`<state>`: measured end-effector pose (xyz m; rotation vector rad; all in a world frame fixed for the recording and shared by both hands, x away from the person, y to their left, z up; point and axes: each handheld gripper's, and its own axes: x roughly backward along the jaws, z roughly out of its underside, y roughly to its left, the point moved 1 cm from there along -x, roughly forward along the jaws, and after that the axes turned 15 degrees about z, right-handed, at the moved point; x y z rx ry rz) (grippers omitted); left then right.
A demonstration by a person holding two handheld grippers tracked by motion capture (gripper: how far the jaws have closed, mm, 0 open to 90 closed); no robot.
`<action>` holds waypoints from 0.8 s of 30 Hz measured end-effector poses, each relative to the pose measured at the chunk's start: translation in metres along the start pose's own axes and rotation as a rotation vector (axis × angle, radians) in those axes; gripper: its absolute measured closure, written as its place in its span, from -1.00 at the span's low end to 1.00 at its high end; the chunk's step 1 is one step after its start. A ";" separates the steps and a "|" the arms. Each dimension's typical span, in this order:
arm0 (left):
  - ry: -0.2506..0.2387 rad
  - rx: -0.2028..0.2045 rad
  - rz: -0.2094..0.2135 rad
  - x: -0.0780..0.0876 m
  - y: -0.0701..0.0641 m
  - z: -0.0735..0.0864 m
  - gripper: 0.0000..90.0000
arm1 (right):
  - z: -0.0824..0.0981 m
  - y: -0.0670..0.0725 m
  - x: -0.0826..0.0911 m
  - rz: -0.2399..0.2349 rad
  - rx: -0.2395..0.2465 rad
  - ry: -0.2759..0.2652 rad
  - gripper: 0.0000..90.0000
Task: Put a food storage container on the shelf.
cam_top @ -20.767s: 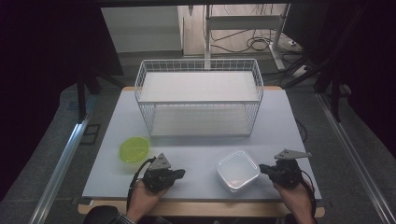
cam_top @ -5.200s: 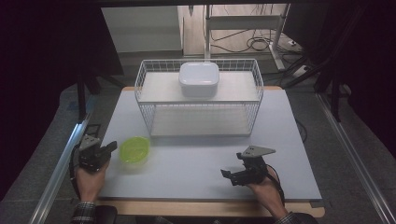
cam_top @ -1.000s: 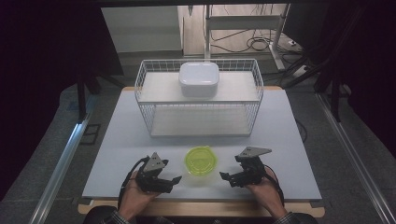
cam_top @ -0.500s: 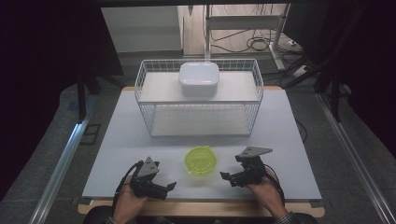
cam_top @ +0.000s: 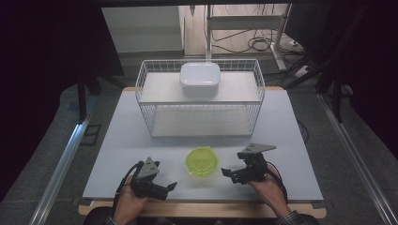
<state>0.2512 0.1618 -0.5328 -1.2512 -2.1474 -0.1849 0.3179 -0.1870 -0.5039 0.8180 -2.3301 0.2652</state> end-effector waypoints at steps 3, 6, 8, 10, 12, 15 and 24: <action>-0.002 -0.003 -0.003 0.000 0.000 0.000 -0.97 | -0.006 -0.001 -0.001 -0.042 -0.016 0.010 -0.88; 0.000 -0.003 -0.003 0.000 0.001 0.000 -0.97 | -0.013 -0.004 -0.003 -0.108 -0.083 0.033 -0.86; -0.002 -0.003 -0.001 0.000 0.001 0.001 -0.97 | -0.016 -0.004 -0.003 -0.123 -0.093 0.048 -0.79; -0.001 -0.006 0.001 -0.001 0.001 0.001 -0.97 | -0.021 -0.004 -0.005 -0.121 -0.091 0.060 -0.68; 0.003 -0.010 0.000 -0.001 0.000 0.000 -0.97 | -0.025 -0.005 -0.008 -0.150 -0.104 0.073 -0.58; 0.007 -0.017 0.001 -0.002 0.000 0.000 -0.97 | -0.031 -0.004 -0.014 -0.174 -0.090 0.085 -0.41; 0.009 -0.032 0.003 -0.003 -0.001 0.000 -0.96 | -0.049 -0.005 -0.039 -0.181 -0.120 0.147 0.08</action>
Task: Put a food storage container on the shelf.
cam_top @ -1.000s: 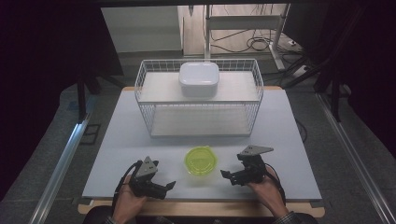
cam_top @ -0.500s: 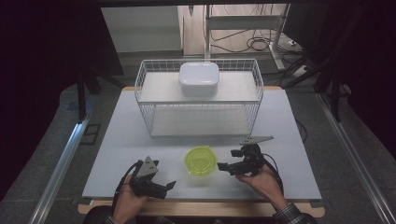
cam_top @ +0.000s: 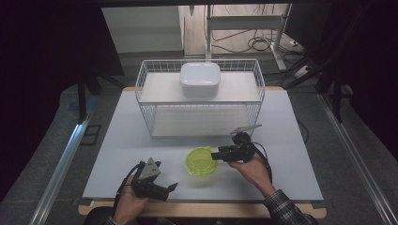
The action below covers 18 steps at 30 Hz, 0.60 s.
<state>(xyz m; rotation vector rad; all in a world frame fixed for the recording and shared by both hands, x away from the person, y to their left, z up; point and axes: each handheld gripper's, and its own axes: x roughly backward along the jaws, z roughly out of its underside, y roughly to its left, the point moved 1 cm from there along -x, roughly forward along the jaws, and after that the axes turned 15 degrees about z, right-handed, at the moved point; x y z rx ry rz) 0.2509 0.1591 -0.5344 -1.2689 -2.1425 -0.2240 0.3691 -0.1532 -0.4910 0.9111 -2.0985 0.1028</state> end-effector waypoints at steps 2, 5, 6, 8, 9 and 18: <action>0.002 -0.006 0.004 0.001 0.000 0.000 -0.96 | -0.002 -0.004 -0.005 -0.026 -0.030 0.023 0.15; -0.002 -0.009 0.007 0.000 -0.001 0.000 -0.96 | -0.003 -0.008 -0.011 -0.067 -0.066 0.045 0.24; -0.003 -0.009 0.008 0.000 -0.001 0.000 -0.96 | -0.003 -0.009 -0.013 -0.071 -0.077 0.055 0.28; 0.001 -0.014 0.012 0.000 -0.001 -0.001 -0.96 | -0.003 -0.010 -0.014 -0.090 -0.091 0.066 0.34; -0.001 -0.014 0.015 0.000 -0.002 -0.001 -0.96 | -0.003 -0.010 -0.015 -0.096 -0.096 0.071 0.37; 0.002 -0.021 0.020 -0.001 -0.003 -0.001 -0.96 | -0.003 -0.014 -0.018 -0.173 -0.154 0.119 0.79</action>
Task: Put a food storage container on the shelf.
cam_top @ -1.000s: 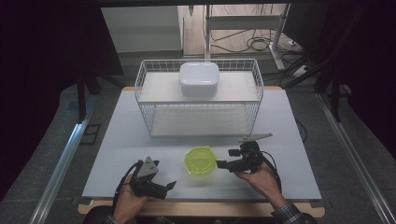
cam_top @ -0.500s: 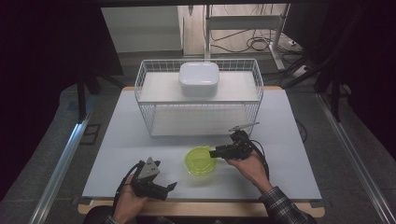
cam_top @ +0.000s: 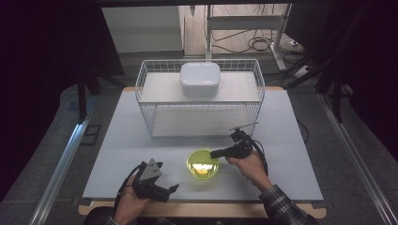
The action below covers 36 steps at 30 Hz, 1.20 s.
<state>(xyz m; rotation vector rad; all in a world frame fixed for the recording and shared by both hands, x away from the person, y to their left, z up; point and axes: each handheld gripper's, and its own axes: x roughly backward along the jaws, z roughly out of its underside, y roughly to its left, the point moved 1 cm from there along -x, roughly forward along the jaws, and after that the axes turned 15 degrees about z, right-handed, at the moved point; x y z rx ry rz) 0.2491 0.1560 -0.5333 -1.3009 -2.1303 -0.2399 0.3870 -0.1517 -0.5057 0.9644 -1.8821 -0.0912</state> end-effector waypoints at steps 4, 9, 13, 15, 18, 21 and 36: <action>0.001 0.004 0.003 0.000 0.000 0.000 -0.96 | 0.000 0.002 0.002 -0.022 -0.015 0.012 0.81; 0.007 0.003 0.002 0.000 0.000 0.000 -0.96 | 0.000 0.004 0.006 -0.026 -0.017 0.000 0.82; 0.004 0.004 -0.001 0.000 0.000 0.000 -0.96 | 0.000 0.004 0.011 -0.028 -0.028 -0.027 0.83; 0.000 0.005 -0.005 0.001 0.001 0.000 -0.96 | 0.000 0.005 0.015 -0.033 -0.034 -0.044 0.83; -0.016 0.018 -0.007 0.002 0.002 0.000 -0.96 | -0.001 0.007 0.024 -0.037 -0.038 -0.072 0.83; -0.032 0.028 -0.012 0.004 0.003 0.000 -0.96 | -0.004 0.010 0.033 -0.045 -0.037 -0.099 0.83; -0.028 0.029 -0.014 0.003 0.003 0.000 -0.97 | -0.024 0.020 0.072 -0.057 -0.037 -0.208 0.83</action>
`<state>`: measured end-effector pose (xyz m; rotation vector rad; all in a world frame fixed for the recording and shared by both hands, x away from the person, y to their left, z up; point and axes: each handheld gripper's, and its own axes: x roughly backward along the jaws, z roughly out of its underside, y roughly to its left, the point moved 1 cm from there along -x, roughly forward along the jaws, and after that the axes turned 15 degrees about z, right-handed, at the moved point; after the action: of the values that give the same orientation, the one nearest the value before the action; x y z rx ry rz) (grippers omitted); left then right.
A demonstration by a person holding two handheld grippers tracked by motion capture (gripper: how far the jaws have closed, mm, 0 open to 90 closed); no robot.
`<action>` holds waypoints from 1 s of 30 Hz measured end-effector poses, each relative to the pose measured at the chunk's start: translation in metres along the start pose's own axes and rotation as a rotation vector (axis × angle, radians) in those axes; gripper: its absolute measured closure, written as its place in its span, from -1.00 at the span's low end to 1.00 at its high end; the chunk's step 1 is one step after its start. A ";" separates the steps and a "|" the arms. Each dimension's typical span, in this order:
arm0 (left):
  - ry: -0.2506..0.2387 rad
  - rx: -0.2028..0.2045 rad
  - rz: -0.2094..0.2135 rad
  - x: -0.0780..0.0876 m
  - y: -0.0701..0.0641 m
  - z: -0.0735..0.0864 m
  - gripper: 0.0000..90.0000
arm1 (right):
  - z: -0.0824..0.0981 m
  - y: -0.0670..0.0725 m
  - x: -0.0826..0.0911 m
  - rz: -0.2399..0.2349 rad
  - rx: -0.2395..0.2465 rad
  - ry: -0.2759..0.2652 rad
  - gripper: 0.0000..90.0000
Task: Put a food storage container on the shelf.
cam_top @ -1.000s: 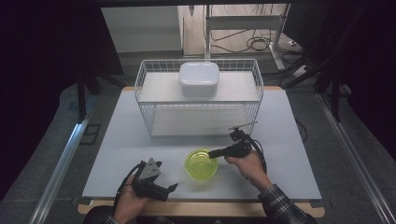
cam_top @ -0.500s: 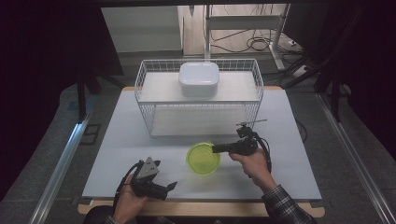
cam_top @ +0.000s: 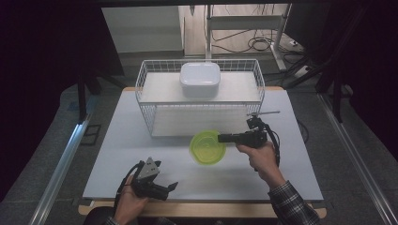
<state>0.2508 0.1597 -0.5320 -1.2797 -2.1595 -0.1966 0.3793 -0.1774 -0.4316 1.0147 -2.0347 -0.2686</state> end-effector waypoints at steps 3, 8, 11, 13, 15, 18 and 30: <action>0.001 0.000 0.000 0.000 0.000 0.000 -0.97 | -0.007 0.004 0.006 0.002 0.010 -0.021 0.83; 0.007 -0.002 0.000 -0.001 0.000 0.000 -0.97 | -0.019 0.012 0.016 0.004 0.022 -0.047 0.83; 0.008 -0.002 -0.001 -0.001 0.000 0.000 -0.97 | -0.027 0.017 0.020 0.001 0.028 -0.064 0.83; 0.009 -0.003 -0.002 -0.001 0.000 0.000 -0.97 | -0.032 0.020 0.022 -0.002 0.027 -0.072 0.83; 0.008 -0.003 -0.003 0.000 0.001 0.000 -0.97 | -0.037 0.022 0.024 -0.001 0.029 -0.078 0.83; 0.003 -0.002 -0.008 0.000 0.001 0.000 -0.97 | -0.045 0.026 0.028 0.001 0.026 -0.090 0.83; -0.006 0.004 -0.015 0.001 0.002 0.000 -0.98 | -0.076 0.042 0.041 -0.020 0.024 -0.137 0.82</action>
<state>0.2518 0.1617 -0.5317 -1.2637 -2.1734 -0.1946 0.3994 -0.1684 -0.3381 1.0569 -2.1562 -0.3323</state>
